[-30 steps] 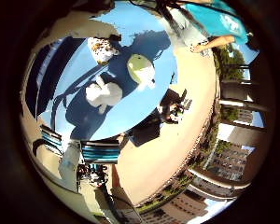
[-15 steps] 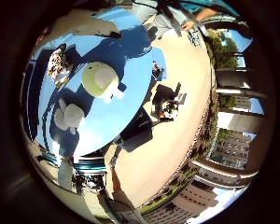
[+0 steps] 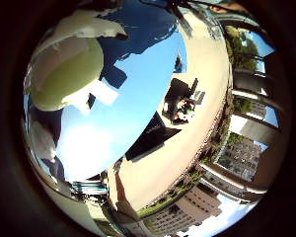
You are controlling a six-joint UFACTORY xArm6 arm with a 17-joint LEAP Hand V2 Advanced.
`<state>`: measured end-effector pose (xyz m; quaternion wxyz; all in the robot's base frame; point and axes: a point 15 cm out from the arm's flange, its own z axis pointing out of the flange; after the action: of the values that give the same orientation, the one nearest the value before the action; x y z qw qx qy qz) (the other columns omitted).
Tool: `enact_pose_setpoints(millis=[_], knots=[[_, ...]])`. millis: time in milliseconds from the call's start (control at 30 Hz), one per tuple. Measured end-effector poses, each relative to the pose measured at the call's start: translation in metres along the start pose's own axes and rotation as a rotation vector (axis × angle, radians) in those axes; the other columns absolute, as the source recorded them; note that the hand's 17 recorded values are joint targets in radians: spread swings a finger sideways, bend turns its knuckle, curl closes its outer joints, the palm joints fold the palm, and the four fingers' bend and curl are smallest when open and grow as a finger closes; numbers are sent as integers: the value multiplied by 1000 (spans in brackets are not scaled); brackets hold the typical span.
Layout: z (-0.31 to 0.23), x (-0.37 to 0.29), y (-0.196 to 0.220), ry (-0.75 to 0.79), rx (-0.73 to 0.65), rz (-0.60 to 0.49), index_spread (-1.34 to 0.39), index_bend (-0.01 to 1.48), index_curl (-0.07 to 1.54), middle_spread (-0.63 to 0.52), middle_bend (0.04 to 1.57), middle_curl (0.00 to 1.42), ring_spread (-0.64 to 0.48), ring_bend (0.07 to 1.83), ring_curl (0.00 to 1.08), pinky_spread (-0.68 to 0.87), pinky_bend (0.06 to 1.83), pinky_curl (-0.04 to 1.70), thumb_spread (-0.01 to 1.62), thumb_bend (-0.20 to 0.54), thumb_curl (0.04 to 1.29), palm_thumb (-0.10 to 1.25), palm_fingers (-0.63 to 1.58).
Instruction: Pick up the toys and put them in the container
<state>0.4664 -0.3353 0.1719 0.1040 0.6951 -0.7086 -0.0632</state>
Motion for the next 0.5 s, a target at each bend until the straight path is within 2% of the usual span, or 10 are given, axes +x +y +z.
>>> enact_pose_setpoints(millis=[100,133,200,267,367,400,500], knots=[[13,6,3,23,-37,2,-12,161,264,38,203,341,298,523,314,484,916,1,1155,-12,286,492,457],[13,6,4,23,-40,2,-53,177,261,-16,234,354,260,587,324,478,998,13,1146,5,301,557,666],[12,7,5,21,-40,-3,-153,173,260,-82,376,412,188,756,377,431,1047,20,1133,31,336,665,986],[8,8,6,23,-34,-3,-208,130,249,-112,489,468,153,894,434,414,1053,10,1115,41,364,734,1044],[-11,13,11,30,-2,8,-289,162,253,-158,671,575,87,1094,543,397,1088,-8,1088,51,407,834,1058],[-23,15,13,38,15,8,-340,202,257,-177,759,633,56,1159,585,377,1169,0,1074,47,429,873,1113],[-50,17,19,36,68,8,-420,289,278,-204,863,716,10,1223,638,332,1368,39,1059,47,467,943,1168]])
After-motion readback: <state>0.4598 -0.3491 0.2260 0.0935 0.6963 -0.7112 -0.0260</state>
